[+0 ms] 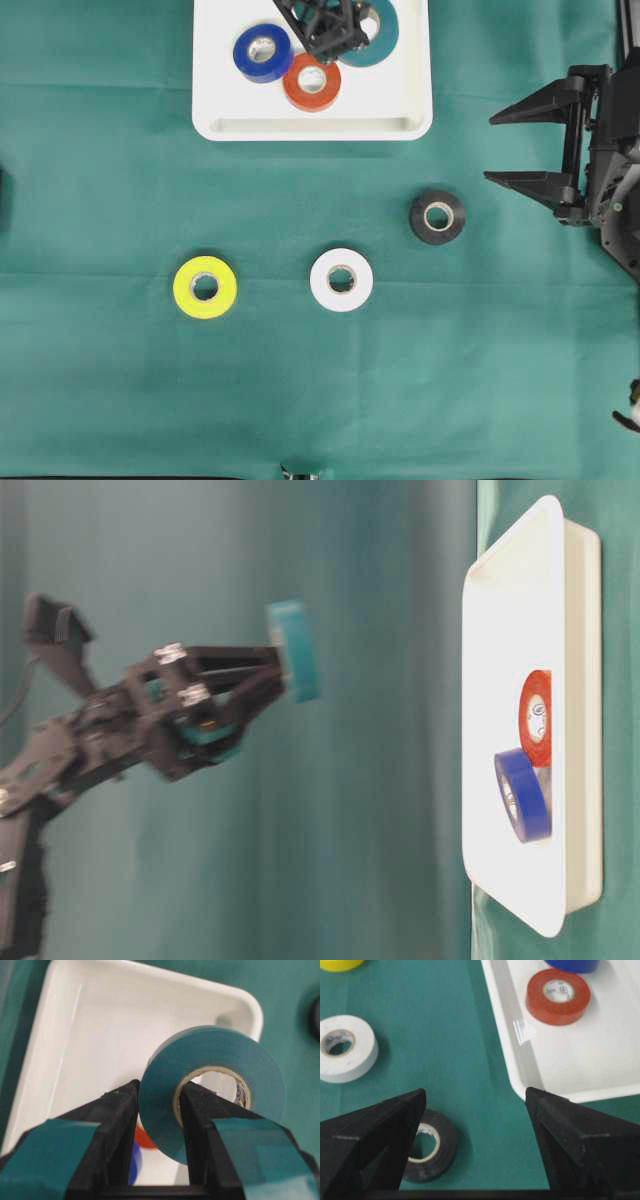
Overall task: Pick up the tape from a random location and place it into the white case.
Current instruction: 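Lower the teal tape into the tray and open the left gripper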
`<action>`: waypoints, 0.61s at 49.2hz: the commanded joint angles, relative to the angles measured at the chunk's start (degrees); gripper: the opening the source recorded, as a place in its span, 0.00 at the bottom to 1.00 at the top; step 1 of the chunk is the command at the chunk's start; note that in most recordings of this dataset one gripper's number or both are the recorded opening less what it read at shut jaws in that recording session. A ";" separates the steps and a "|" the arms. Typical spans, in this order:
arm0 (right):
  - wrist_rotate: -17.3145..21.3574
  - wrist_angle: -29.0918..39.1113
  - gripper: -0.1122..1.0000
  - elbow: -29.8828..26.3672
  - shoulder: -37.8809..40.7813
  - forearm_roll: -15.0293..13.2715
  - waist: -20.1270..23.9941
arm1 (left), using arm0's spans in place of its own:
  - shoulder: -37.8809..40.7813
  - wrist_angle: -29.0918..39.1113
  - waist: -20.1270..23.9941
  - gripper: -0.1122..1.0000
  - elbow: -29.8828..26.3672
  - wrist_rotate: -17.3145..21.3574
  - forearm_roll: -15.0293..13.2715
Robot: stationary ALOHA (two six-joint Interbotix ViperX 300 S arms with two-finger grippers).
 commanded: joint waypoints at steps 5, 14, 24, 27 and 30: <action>-0.09 -0.44 0.85 -0.97 0.88 -0.09 -0.09 | 2.55 -4.48 0.62 0.30 1.85 0.00 0.09; -0.09 -0.44 0.85 -0.97 0.97 -0.09 -0.09 | 3.25 -8.70 1.58 0.30 5.54 -0.09 0.09; -0.09 -0.79 0.85 -0.97 1.05 -0.44 0.00 | 3.87 -10.72 2.11 0.30 8.17 -0.18 0.00; -0.09 -0.79 0.85 -0.88 1.05 -0.44 -0.09 | 4.31 -10.90 2.11 0.30 8.44 -0.18 -0.09; -0.09 -0.88 0.85 -0.97 1.05 -0.53 -0.09 | 4.66 -11.16 2.11 0.30 8.53 -0.18 -0.18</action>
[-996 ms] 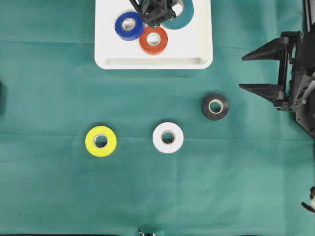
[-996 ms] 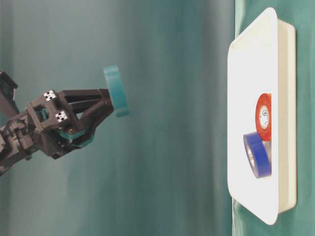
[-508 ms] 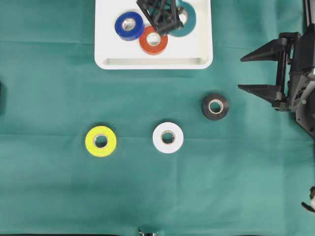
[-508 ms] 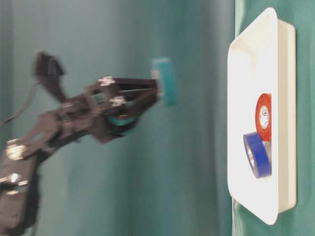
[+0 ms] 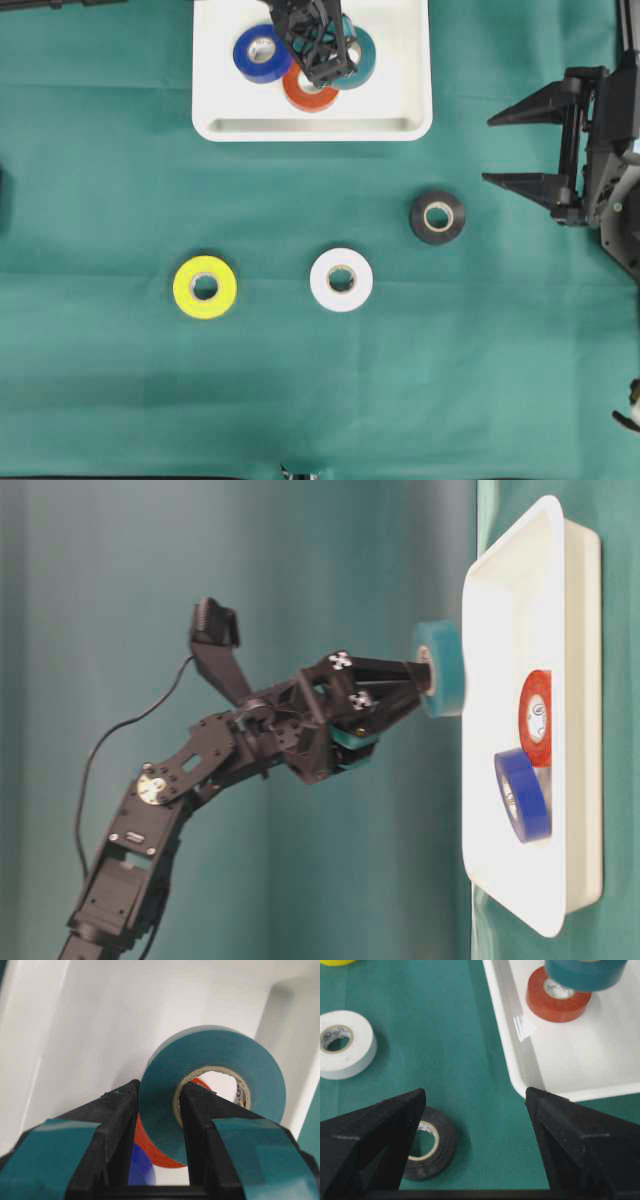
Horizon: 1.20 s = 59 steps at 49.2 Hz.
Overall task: Pick up the tape from a random location and place it into the white case.
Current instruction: 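Lower the teal tape into the tray and open the left gripper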
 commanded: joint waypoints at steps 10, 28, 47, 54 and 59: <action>-0.09 -0.62 0.85 -0.88 0.35 -0.18 -0.09 | 1.23 -1.58 0.00 0.30 -0.62 -0.09 -0.18; -0.09 -0.62 0.85 -0.88 0.44 -0.18 -0.18 | 1.67 -1.76 0.00 0.30 -0.79 -0.09 -0.18; -0.09 -0.62 0.85 -0.88 0.62 -0.18 -0.18 | 1.58 -2.90 0.00 0.84 -0.79 0.09 -0.18; -0.09 -0.62 0.85 -0.88 0.62 -0.18 -0.18 | 1.58 -2.90 0.00 0.99 -0.79 0.18 -0.18; -0.09 -0.62 0.85 -0.88 0.62 -0.18 -0.09 | 1.58 -2.90 0.00 0.99 -0.79 0.09 -0.18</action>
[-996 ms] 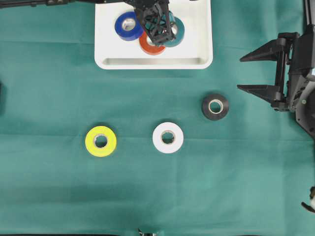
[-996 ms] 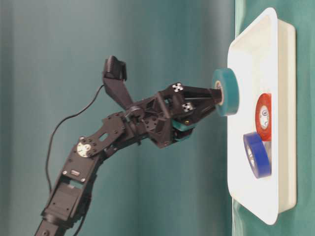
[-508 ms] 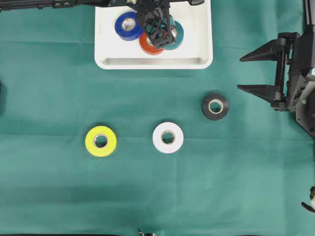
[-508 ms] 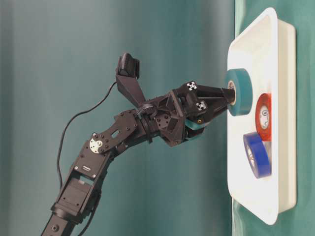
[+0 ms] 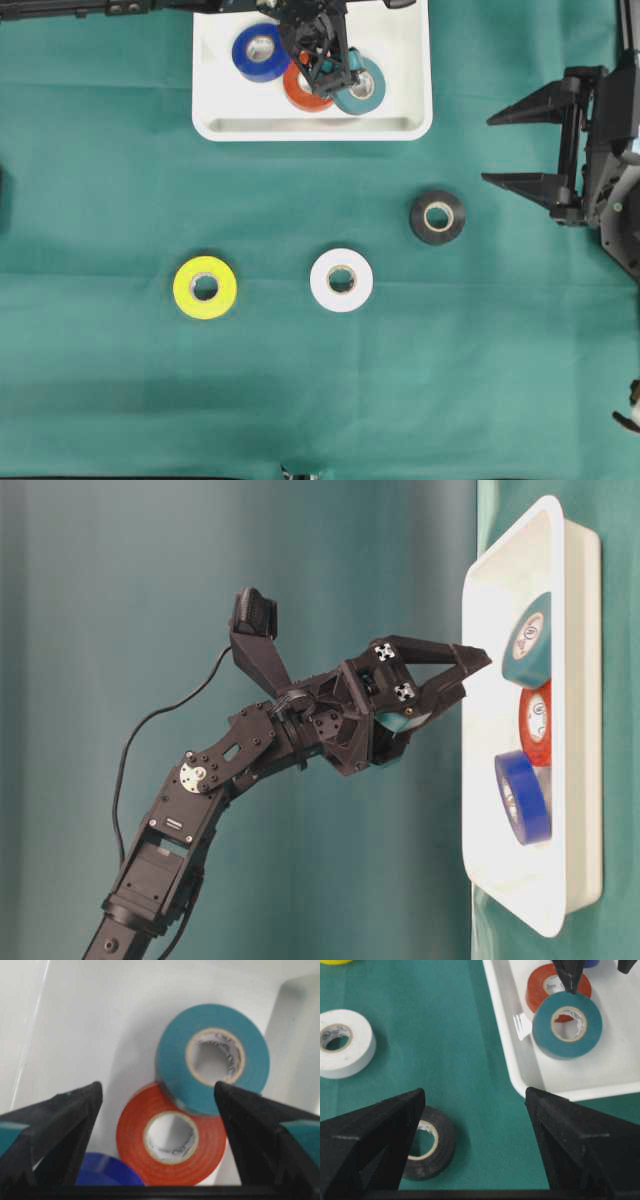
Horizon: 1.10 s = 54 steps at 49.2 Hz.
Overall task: Pick up the tape from a random location and place it into the white case.
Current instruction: 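Lower the teal tape into the tray and open the left gripper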
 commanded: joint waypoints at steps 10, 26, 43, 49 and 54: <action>-0.09 -0.53 0.85 -0.88 0.35 -0.09 -0.09 | -1.41 -0.44 0.35 0.99 -0.88 -0.09 0.00; -0.09 -0.35 0.85 -0.88 0.35 -0.09 -0.09 | -2.81 0.70 0.35 0.99 -1.49 -0.09 -0.09; -0.09 -0.26 0.85 -0.97 0.35 -0.09 -0.09 | -8.44 3.25 -0.18 0.99 -3.87 0.00 -0.09; -0.09 -0.26 0.85 -0.97 0.35 0.00 -0.09 | -9.84 4.39 -0.09 0.99 -4.75 0.09 0.00; -0.09 -0.26 0.85 -0.97 0.35 -0.09 0.00 | -10.46 6.24 -0.09 0.99 -5.89 0.18 0.00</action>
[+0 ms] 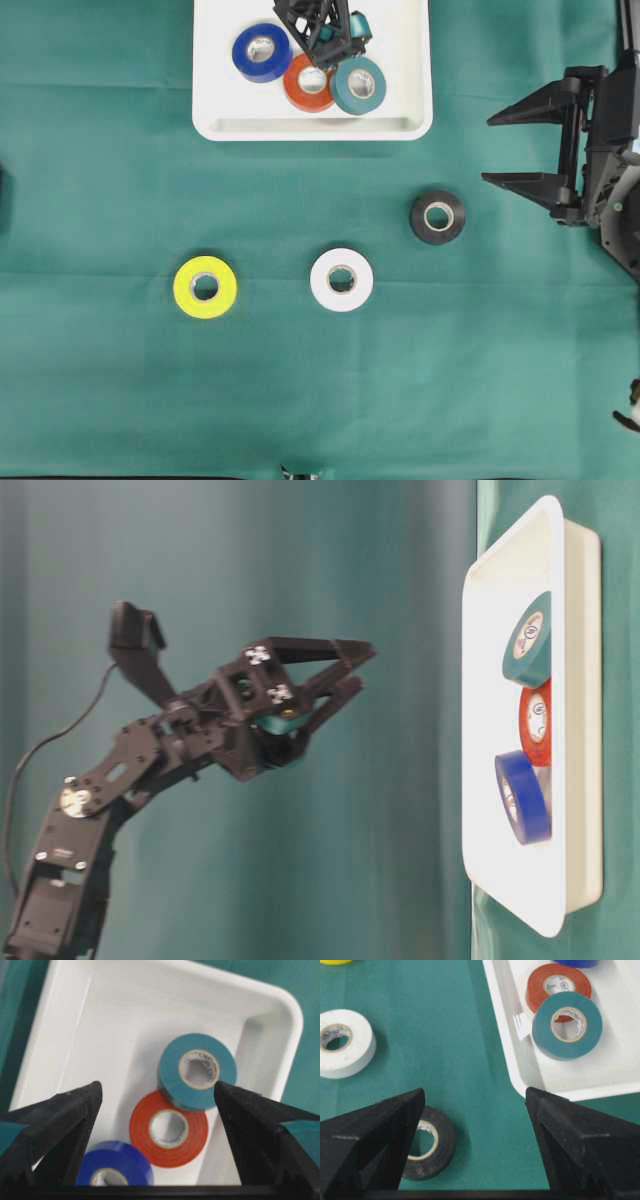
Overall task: Pick up the tape from a random location and place it into the white case.
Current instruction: 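Lower the teal tape into the tray and open the left gripper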
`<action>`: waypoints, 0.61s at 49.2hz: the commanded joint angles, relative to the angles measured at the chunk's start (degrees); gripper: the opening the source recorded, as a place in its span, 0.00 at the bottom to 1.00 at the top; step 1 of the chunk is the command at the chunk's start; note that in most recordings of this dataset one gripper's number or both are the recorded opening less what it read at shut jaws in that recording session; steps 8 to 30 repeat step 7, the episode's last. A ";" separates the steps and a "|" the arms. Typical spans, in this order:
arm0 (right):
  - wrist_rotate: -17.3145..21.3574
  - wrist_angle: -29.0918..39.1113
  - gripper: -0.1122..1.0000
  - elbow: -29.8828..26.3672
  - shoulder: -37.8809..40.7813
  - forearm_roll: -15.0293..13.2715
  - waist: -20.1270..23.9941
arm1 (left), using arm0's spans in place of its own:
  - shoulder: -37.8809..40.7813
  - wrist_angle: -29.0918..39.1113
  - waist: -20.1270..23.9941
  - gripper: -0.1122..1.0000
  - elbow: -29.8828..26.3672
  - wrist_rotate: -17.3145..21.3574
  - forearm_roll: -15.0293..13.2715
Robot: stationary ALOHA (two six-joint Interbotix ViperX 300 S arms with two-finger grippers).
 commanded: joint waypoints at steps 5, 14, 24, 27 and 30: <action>-0.09 -0.26 0.85 -0.97 0.35 -0.09 0.00 | -3.16 3.69 -0.09 0.99 -3.78 0.09 0.00; -0.09 -0.26 0.85 -0.97 0.35 -0.18 -0.09 | -3.43 4.66 -0.09 0.99 -4.39 0.09 0.00; -0.09 -0.26 0.85 -0.97 0.35 -0.18 -0.09 | -3.43 4.66 -0.09 0.99 -4.39 0.09 0.00; -0.09 -0.26 0.85 -0.97 0.35 -0.18 -0.09 | -3.43 4.66 -0.09 0.99 -4.39 0.09 0.00; -0.09 -0.26 0.85 -0.97 0.35 -0.18 -0.09 | -3.43 4.66 -0.09 0.99 -4.39 0.09 0.00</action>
